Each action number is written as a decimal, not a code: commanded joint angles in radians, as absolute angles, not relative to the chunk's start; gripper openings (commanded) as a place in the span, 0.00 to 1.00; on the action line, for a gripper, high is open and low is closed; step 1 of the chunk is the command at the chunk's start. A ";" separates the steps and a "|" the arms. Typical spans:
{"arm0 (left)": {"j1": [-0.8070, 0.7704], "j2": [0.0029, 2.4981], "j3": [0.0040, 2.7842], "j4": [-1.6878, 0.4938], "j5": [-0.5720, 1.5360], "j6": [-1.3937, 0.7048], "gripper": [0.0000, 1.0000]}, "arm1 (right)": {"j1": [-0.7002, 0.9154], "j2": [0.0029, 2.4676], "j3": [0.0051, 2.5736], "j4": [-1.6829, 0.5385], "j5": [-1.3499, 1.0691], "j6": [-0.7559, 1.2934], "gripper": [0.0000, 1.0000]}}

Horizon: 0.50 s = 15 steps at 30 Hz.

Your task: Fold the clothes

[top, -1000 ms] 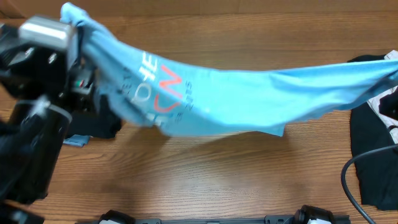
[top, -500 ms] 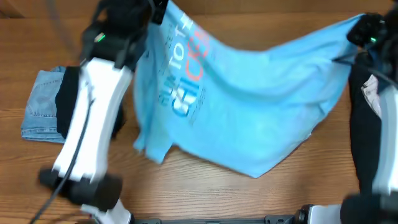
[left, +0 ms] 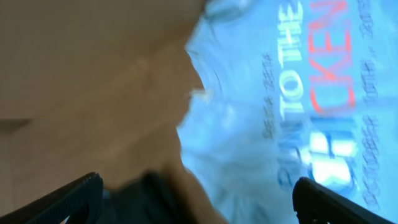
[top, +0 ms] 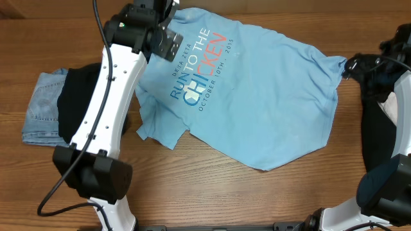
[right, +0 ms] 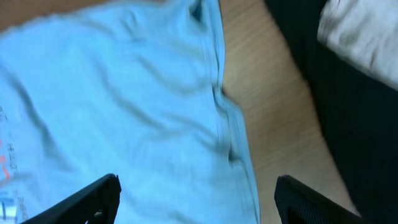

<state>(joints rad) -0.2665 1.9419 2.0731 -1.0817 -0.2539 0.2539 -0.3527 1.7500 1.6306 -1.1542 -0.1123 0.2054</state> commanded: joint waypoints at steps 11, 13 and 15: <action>-0.180 1.599 2.067 -1.303 -0.057 0.209 0.98 | -0.348 1.527 1.644 -1.426 -0.216 0.149 0.73; -0.140 1.560 2.021 -1.311 -0.043 0.185 0.98 | -0.348 1.455 1.644 -1.453 -0.219 0.149 0.76; -0.087 1.524 1.933 -1.308 0.019 0.172 0.99 | -0.348 1.372 1.641 -1.487 -0.220 0.153 0.80</action>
<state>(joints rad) -0.1535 1.5574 2.0525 -1.3037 -0.0994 0.2169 -0.3515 1.4899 1.6299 -1.4601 -0.1955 0.1623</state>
